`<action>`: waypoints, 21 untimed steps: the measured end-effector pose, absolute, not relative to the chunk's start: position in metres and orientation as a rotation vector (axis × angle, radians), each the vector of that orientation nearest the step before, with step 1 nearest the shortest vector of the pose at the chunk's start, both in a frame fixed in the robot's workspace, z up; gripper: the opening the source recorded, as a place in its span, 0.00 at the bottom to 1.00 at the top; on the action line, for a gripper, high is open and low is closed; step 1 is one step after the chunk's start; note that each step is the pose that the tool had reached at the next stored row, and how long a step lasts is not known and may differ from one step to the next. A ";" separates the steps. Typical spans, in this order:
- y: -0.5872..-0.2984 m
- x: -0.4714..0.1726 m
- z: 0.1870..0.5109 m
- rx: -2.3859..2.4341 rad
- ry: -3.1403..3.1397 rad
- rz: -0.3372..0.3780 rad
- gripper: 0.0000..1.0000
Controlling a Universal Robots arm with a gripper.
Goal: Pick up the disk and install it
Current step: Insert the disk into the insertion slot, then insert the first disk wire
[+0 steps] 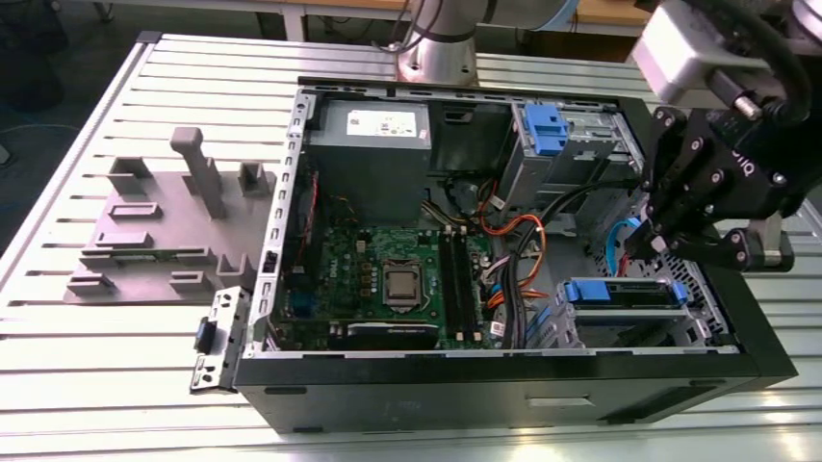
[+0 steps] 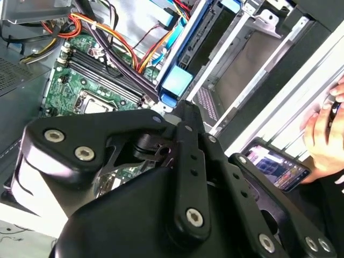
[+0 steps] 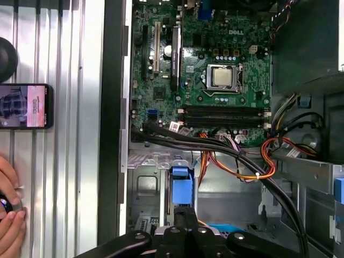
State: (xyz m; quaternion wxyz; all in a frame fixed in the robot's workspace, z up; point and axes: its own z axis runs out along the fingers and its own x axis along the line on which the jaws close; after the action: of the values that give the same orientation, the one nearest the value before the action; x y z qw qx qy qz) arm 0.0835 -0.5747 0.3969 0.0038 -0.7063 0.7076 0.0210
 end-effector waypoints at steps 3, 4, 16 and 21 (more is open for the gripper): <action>-0.575 0.083 0.391 -2.213 2.218 0.066 0.11; -0.575 0.083 0.390 -2.213 2.218 0.066 0.11; -0.575 0.083 0.377 -2.213 2.218 0.065 0.11; -0.575 0.084 0.376 -2.213 2.218 0.066 0.11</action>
State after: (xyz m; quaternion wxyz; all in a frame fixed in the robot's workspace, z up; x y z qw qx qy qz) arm 0.0844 -0.5748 0.3762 0.0039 -0.7063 0.7076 0.0209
